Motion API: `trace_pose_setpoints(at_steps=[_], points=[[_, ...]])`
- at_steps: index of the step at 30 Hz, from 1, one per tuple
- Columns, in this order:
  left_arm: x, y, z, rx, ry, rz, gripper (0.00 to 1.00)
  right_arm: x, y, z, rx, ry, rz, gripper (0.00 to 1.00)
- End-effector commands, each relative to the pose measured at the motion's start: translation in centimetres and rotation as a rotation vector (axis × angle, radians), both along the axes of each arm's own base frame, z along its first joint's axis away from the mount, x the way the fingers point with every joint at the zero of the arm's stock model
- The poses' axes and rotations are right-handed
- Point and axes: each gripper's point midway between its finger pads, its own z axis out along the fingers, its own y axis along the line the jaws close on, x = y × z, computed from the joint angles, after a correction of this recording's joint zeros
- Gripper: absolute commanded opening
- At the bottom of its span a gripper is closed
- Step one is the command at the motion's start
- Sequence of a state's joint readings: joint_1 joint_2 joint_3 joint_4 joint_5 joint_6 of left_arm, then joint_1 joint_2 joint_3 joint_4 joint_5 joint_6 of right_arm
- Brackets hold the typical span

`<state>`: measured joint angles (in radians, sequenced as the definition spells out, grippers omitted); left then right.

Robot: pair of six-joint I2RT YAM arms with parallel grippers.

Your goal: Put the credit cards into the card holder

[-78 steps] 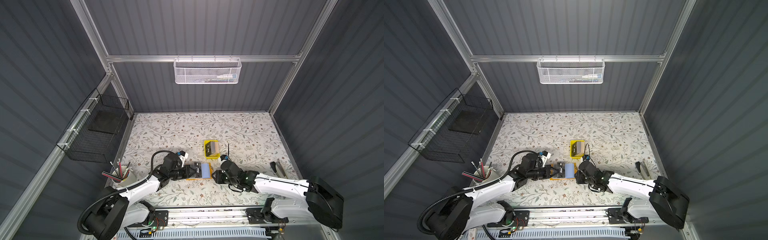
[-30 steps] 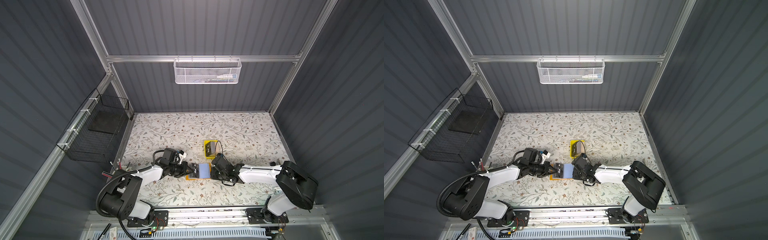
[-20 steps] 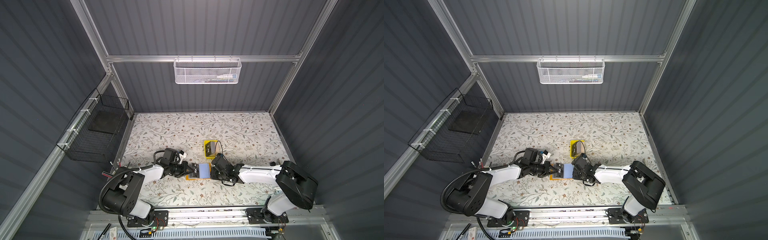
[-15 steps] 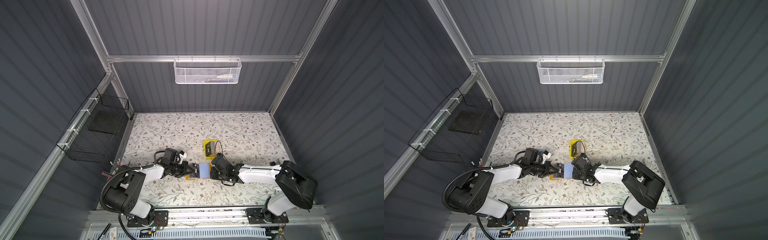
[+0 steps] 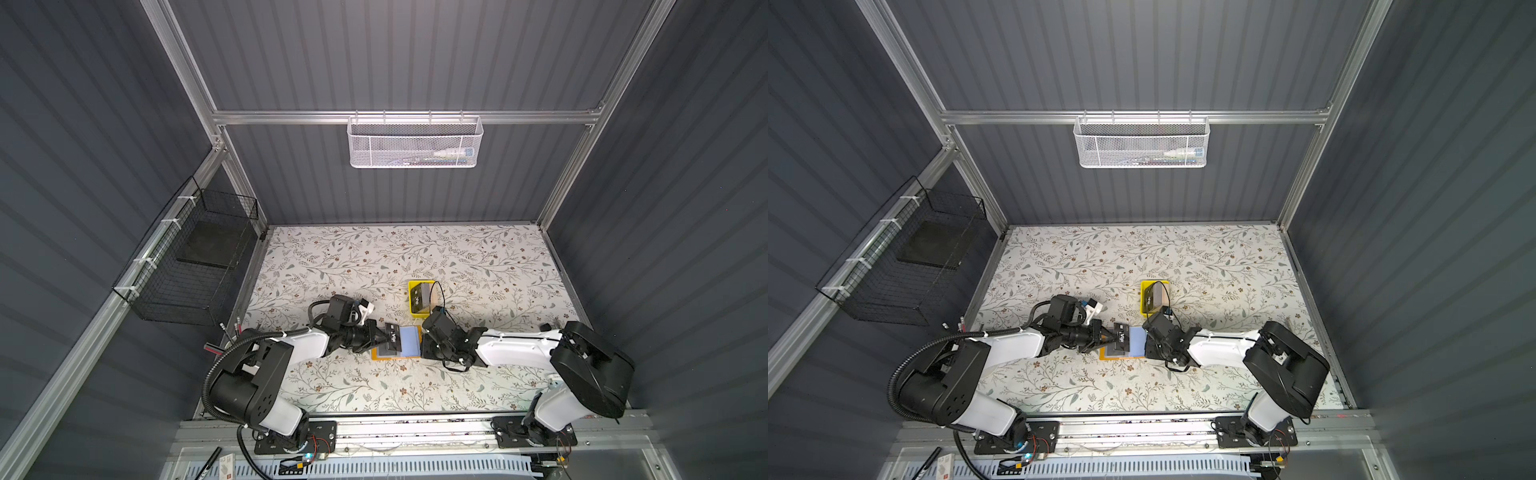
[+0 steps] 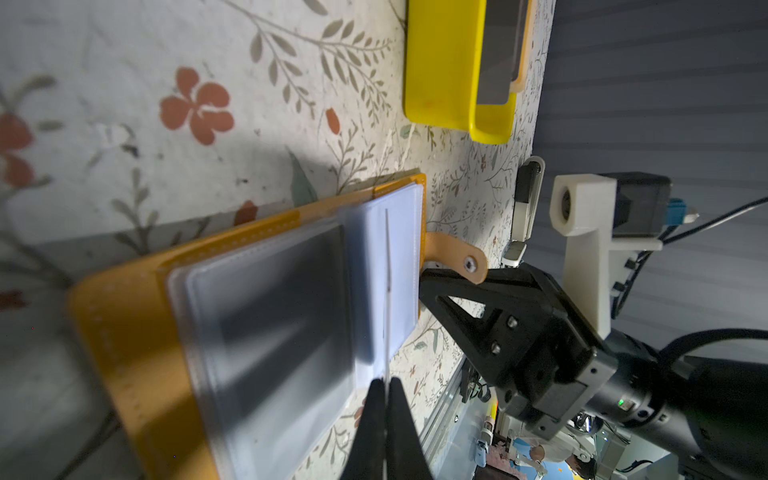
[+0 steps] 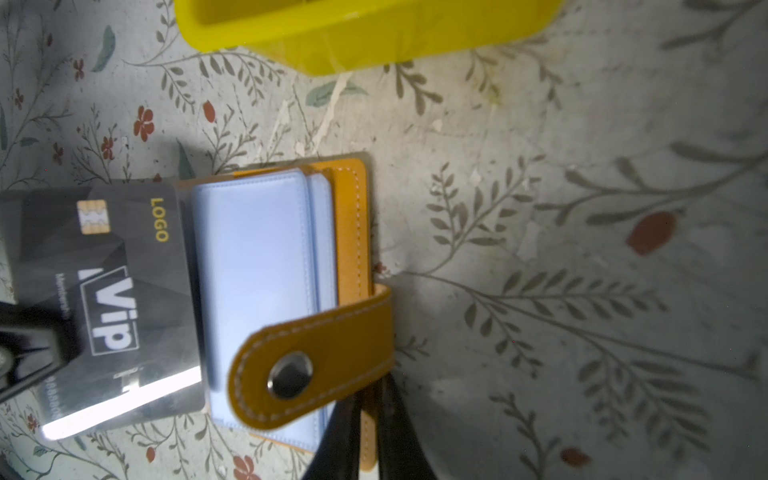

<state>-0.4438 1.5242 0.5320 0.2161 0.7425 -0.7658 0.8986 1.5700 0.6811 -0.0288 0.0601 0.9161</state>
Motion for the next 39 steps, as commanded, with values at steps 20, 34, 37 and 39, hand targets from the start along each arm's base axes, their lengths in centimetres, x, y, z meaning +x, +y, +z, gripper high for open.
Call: trace_pose_setpoints(at_steps=[20,34,37,39], points=[[-0.2,1.1,-0.8,0.09,0.027,0.012,0.0,-0.6,-1.2,-1.9,-0.068,0.028,-0.007,0.13],[-0.2,0.1,-0.6,0.007,0.049,0.006,0.0,-0.7,-1.3,-2.1,-0.075,0.032,-0.007,0.13],[-0.2,0.1,-0.4,-0.003,0.049,0.005,0.0,-0.6,-1.3,-2.2,-0.075,0.033,-0.008,0.12],[-0.2,0.0,-0.5,-0.006,0.051,0.005,0.0,-0.6,-1.3,-2.3,-0.077,0.033,-0.008,0.13]])
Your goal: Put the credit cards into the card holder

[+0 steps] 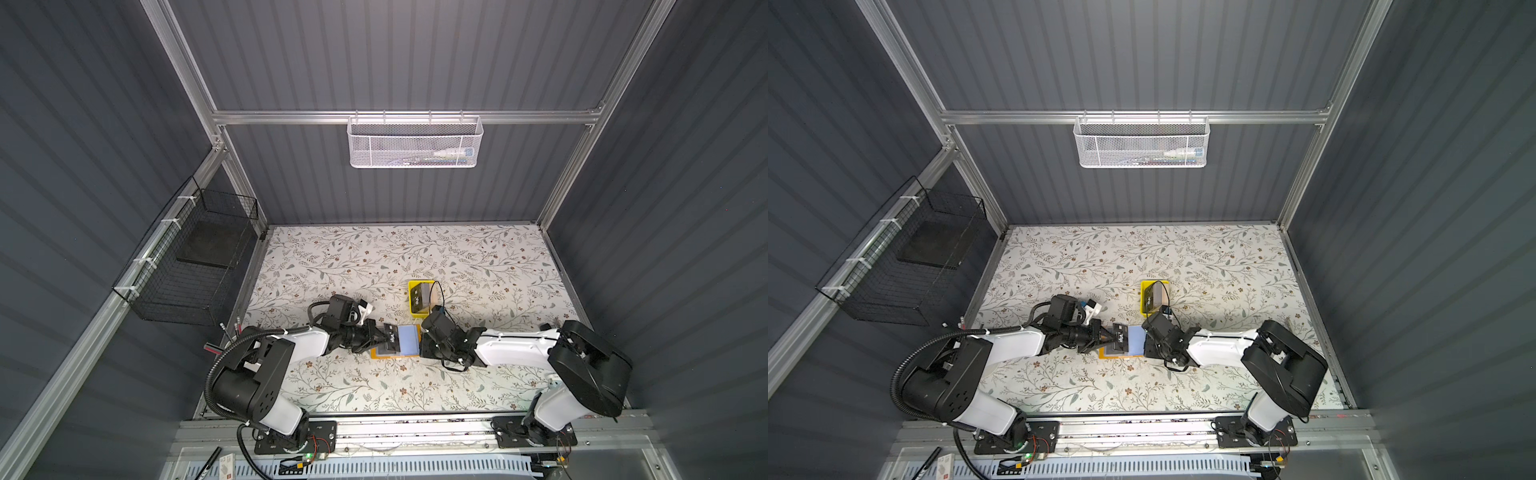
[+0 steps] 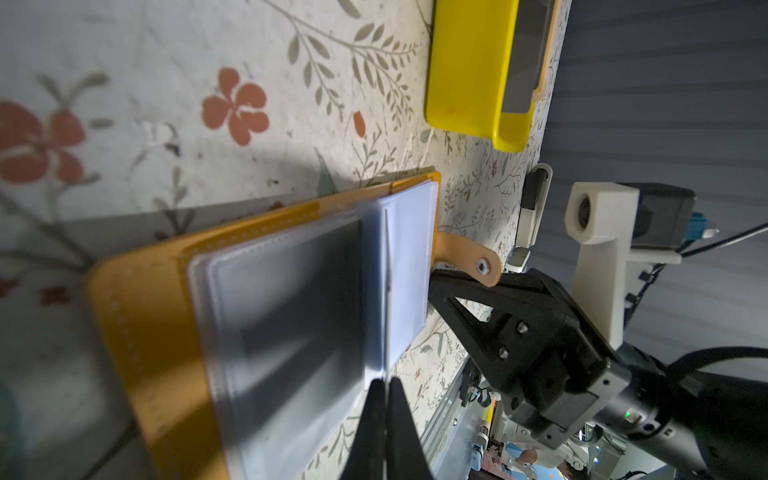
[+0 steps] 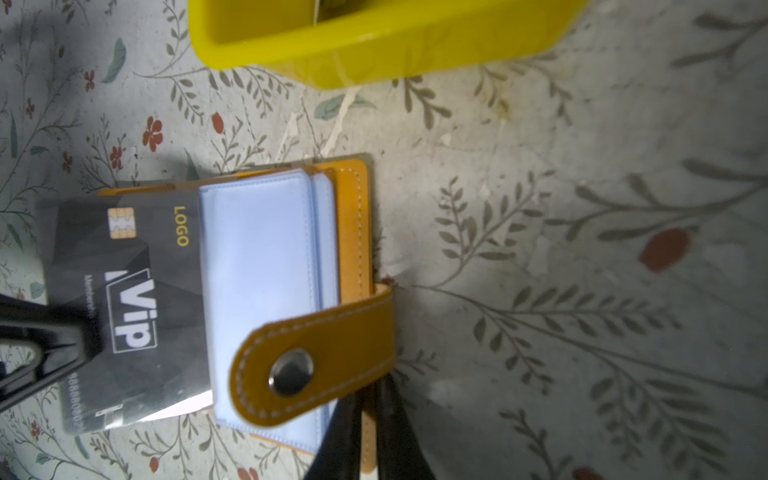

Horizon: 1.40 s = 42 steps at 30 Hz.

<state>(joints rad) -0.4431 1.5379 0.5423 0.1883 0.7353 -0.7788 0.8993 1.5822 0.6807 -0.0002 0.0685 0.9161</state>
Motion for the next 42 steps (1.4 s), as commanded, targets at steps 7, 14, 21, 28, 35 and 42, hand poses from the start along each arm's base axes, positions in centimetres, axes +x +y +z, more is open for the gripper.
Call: trace_pose_setpoints(at_steps=[7,14,21,28,35,42], points=[[-0.5,0.0,-0.3,-0.021,0.015,-0.013,0.0,-1.0,-1.6,-2.2,-0.085,0.049,-0.005,0.13],[-1.0,0.3,-0.9,-0.007,0.039,-0.008,0.0,-1.1,-1.7,-2.2,-0.088,0.051,-0.004,0.12],[-1.1,1.0,-1.7,0.039,0.058,0.031,0.0,-1.1,-1.7,-2.3,-0.088,0.052,-0.007,0.13],[-1.2,0.9,-1.5,0.022,0.063,0.036,0.0,-1.0,-1.6,-2.3,-0.088,0.051,-0.004,0.13],[-1.3,0.4,-1.3,-0.023,0.074,0.03,0.0,-1.0,-1.5,-2.3,-0.09,0.052,0.0,0.13],[-1.6,0.2,-0.8,-0.043,0.059,0.002,0.0,-1.1,-1.5,-2.4,-0.095,0.058,0.003,0.12]])
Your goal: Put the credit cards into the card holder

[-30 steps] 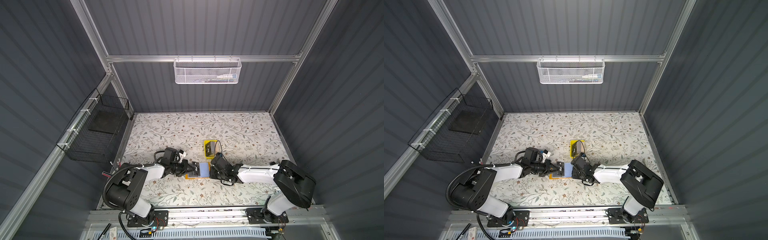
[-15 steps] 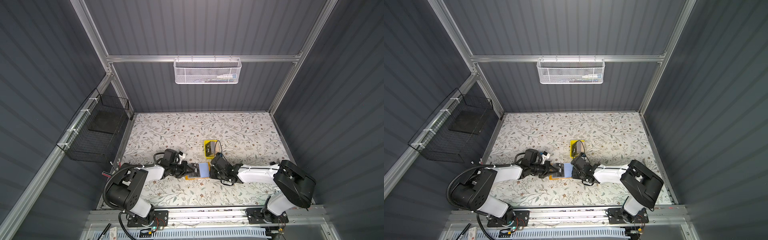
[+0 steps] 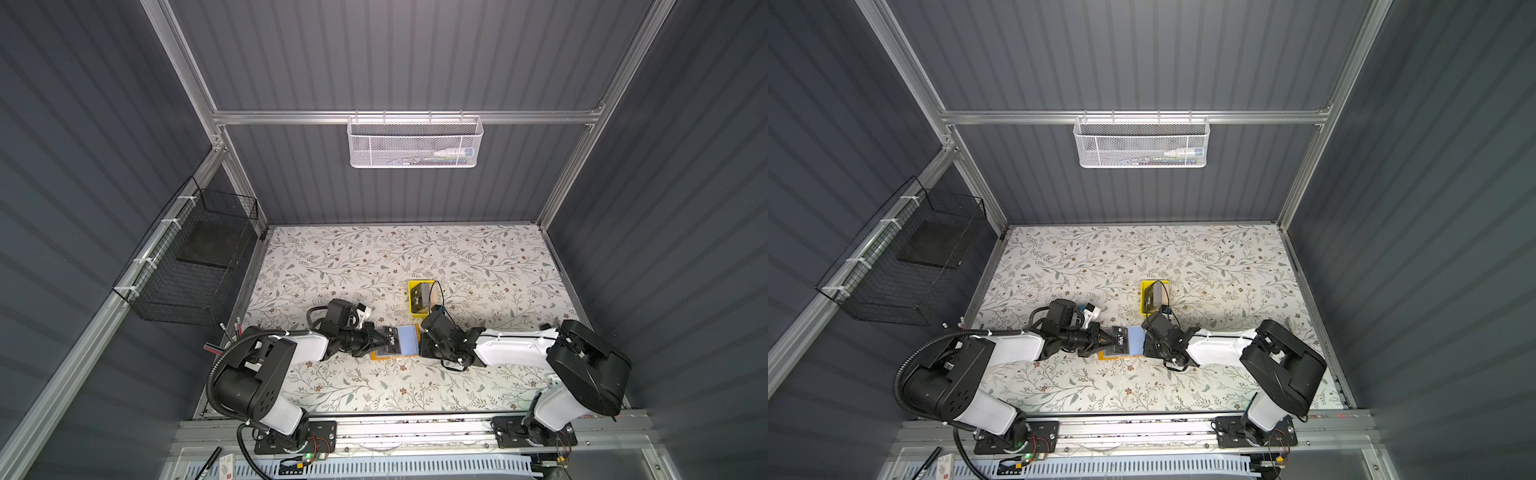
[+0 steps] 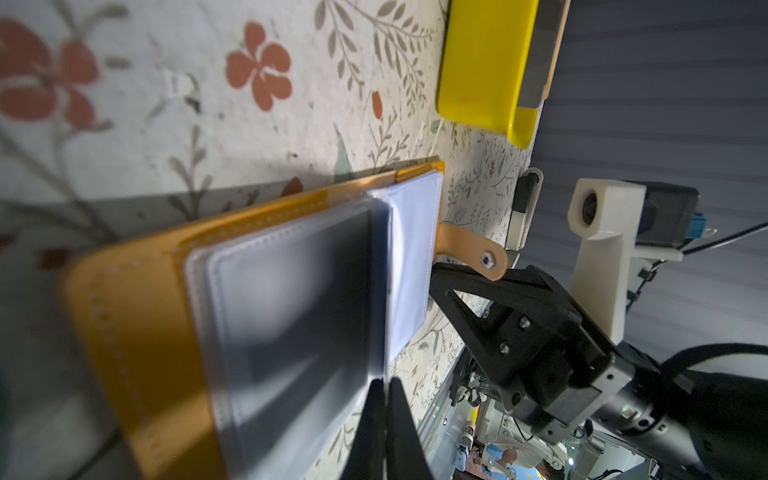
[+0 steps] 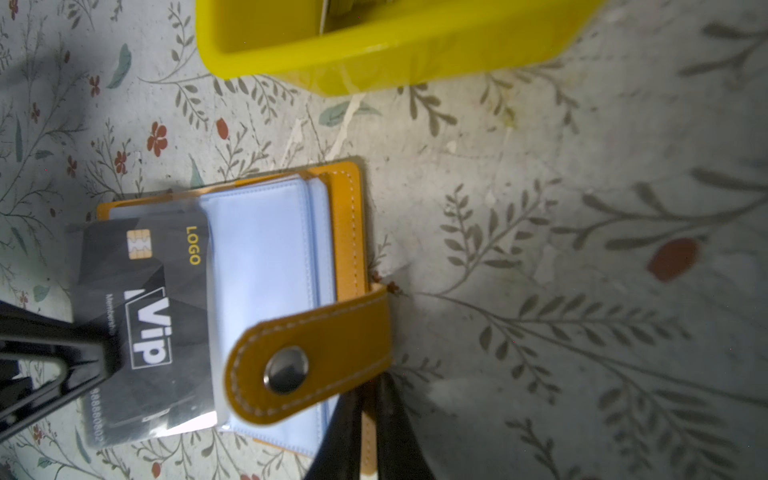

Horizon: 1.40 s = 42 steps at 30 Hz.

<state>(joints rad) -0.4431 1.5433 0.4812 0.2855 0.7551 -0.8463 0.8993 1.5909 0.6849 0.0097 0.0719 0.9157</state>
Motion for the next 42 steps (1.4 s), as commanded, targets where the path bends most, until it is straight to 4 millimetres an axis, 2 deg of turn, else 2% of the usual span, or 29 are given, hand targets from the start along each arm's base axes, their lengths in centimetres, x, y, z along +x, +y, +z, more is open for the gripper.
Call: trace_pose_setpoints(at_steps=[1,10,17,30,42], points=[[-0.9,0.2,-0.4,-0.001,0.022,-0.025,0.0,-1.3,-1.7,-2.4,-0.096,0.063,0.005,0.12],[-1.1,0.6,-1.2,0.028,0.034,-0.016,0.0,-1.4,-1.9,-2.3,-0.1,0.061,0.0,0.12],[-0.7,1.9,-1.5,0.118,0.025,0.041,0.0,-1.4,-1.9,-2.4,-0.101,0.064,-0.002,0.12],[-0.8,1.8,-0.7,0.085,0.019,0.07,0.0,-1.4,-1.9,-2.5,-0.102,0.065,-0.003,0.12],[-1.3,1.6,-0.8,0.06,0.031,0.057,0.0,-1.4,-1.7,-2.5,-0.104,0.066,0.005,0.12]])
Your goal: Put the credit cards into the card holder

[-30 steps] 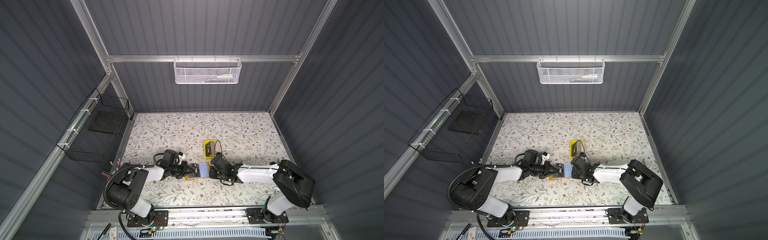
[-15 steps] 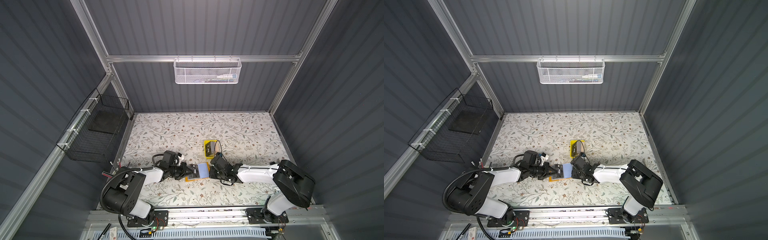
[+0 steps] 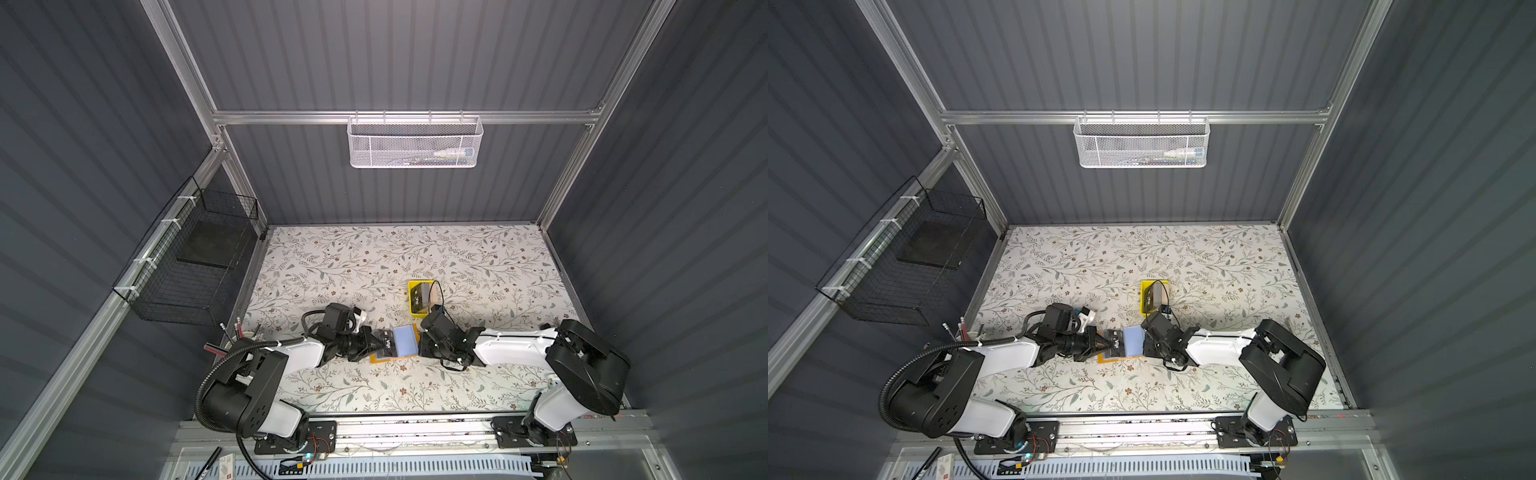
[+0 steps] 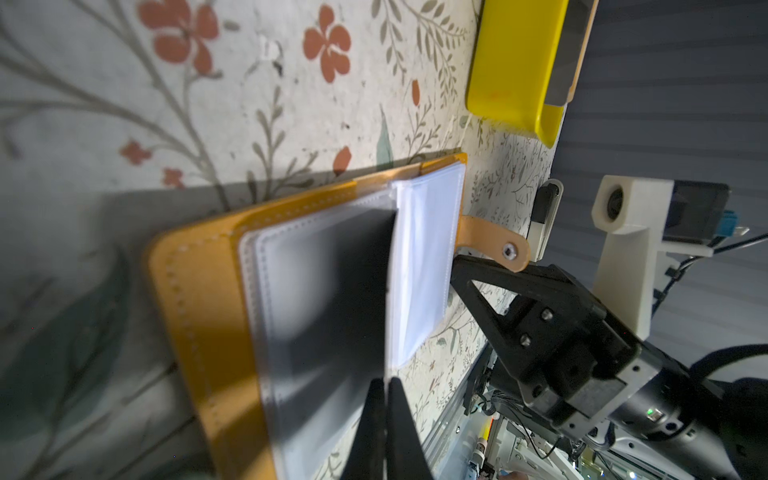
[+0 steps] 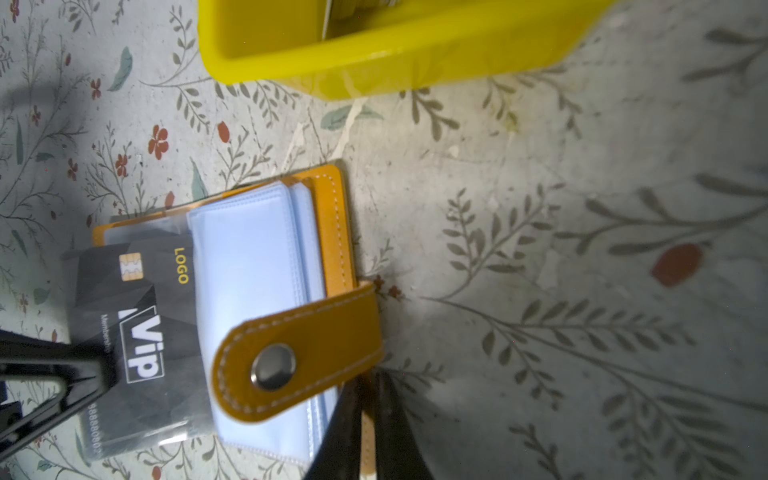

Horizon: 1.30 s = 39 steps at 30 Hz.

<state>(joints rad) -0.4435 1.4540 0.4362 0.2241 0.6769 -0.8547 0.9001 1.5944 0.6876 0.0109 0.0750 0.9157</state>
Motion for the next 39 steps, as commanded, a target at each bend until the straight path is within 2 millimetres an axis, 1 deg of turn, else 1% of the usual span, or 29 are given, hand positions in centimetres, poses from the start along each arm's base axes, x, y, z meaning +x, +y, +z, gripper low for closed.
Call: trace_pose_setpoints(at_steps=[1,9,17,24,33,39], points=[[-0.6,0.2,-0.4,-0.003,0.032,0.002,0.0,-1.4,-1.8,-2.5,-0.106,0.068,0.005,0.12],[-0.2,-0.3,-0.2,-0.02,0.023,-0.02,0.0,-1.5,-1.8,-2.6,-0.106,0.07,0.004,0.12],[0.1,-0.6,0.8,-0.045,-0.001,-0.023,0.0,-1.5,-1.8,-2.7,-0.109,0.072,0.005,0.12],[0.1,-0.6,1.0,-0.049,-0.005,-0.021,0.0,-1.5,-1.7,-2.6,-0.108,0.072,0.007,0.12],[0.5,0.0,1.3,0.005,-0.031,-0.001,0.0,-1.5,-1.8,-2.7,-0.11,0.072,0.006,0.12],[0.6,0.1,1.6,0.004,-0.04,0.001,0.0,-1.5,-1.7,-2.7,-0.111,0.072,0.008,0.12]])
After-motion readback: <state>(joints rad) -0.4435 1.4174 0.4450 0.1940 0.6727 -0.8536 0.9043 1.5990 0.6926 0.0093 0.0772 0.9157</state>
